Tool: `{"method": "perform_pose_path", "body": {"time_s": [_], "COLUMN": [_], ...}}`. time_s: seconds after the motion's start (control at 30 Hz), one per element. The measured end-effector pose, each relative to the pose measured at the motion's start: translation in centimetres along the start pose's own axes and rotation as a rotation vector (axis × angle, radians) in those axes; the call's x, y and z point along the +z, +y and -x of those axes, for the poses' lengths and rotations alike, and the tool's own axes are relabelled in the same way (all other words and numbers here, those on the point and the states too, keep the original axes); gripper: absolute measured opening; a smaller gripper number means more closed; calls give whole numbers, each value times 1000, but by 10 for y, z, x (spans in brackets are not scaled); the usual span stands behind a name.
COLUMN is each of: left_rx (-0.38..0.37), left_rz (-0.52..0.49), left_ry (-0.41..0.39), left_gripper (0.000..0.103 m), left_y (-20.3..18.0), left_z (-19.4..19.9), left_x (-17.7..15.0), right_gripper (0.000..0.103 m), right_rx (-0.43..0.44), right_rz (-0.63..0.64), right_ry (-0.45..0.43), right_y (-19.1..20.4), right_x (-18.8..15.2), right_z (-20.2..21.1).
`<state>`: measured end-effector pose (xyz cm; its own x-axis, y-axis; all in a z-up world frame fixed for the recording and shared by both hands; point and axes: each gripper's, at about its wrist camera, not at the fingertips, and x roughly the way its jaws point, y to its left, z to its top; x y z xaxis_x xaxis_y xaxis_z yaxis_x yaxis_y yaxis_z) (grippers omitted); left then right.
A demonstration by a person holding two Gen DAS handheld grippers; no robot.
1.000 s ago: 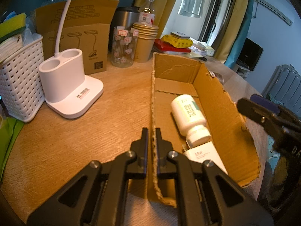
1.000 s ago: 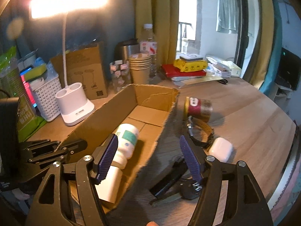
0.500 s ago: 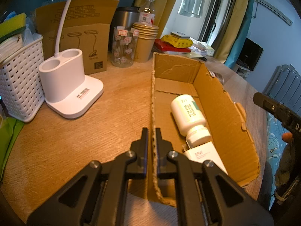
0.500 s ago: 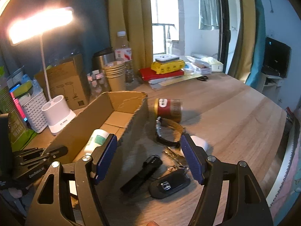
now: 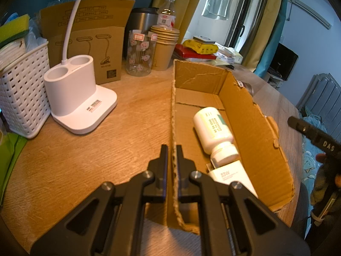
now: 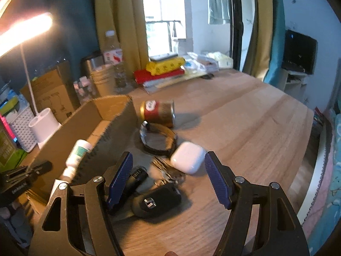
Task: Organize rigid objects
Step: 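Move the right gripper back over the black car key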
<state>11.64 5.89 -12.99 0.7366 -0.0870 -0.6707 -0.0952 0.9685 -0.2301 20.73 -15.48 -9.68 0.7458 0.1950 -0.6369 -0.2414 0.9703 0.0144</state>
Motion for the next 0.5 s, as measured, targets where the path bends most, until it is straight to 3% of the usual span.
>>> {"method": "perform_pose_path", "body": {"time_s": [0.5], "left_rx": [1], "left_rz": [0], "left_ry": [0], "left_gripper": [7], "left_y": [0], "left_z": [0], "left_x": [0], "right_gripper": [73], "right_rx": [-7], "right_rz": [55], "right_ry": [108], "right_y": [16], "right_x": [-24], "right_z": [-24]}}
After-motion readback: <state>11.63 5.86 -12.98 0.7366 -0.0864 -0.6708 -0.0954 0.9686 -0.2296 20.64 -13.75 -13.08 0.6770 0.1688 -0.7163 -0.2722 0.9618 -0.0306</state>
